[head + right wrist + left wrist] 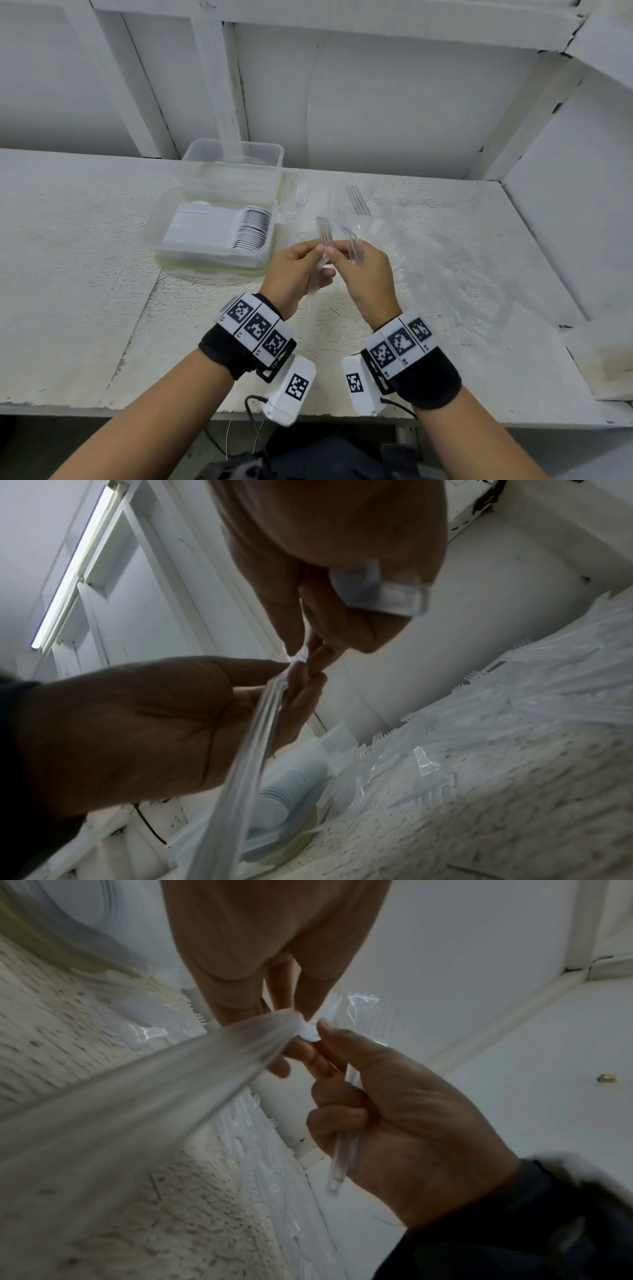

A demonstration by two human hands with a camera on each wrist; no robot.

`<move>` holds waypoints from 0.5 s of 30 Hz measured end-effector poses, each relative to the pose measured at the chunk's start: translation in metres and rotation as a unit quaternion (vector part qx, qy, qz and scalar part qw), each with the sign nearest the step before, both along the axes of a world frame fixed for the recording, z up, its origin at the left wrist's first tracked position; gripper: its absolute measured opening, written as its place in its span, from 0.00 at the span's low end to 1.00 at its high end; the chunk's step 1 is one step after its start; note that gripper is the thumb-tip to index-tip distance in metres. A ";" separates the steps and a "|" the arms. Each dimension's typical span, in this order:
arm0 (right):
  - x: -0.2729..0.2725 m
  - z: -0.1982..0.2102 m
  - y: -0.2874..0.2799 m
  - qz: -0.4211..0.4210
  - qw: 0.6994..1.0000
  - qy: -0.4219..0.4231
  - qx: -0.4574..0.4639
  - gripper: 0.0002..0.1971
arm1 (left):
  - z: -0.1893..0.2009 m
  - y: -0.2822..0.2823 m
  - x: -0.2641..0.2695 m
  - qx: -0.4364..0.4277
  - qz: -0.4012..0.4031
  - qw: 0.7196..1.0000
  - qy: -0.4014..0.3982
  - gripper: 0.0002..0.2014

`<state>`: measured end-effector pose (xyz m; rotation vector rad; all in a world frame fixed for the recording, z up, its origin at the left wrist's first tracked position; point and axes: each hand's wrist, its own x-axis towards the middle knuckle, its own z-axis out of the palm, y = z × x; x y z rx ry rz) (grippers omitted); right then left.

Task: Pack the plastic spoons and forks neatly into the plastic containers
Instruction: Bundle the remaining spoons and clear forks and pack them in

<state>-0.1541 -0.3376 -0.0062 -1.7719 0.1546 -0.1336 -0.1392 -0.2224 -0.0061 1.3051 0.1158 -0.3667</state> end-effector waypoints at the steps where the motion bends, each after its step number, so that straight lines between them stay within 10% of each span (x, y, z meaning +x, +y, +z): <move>1: 0.001 0.001 -0.001 0.000 1.000 -0.005 0.001 0.03 | 0.001 -0.001 0.000 -0.012 0.008 1.000 0.016 0.09; 9: 0.007 0.001 -0.014 -0.018 0.999 0.024 0.029 0.03 | 0.002 0.004 -0.003 -0.045 -0.185 0.975 0.115 0.19; 15: 0.006 -0.001 -0.016 -0.012 0.999 0.040 -0.017 0.08 | 0.001 -0.003 0.002 -0.010 -0.078 0.991 0.106 0.17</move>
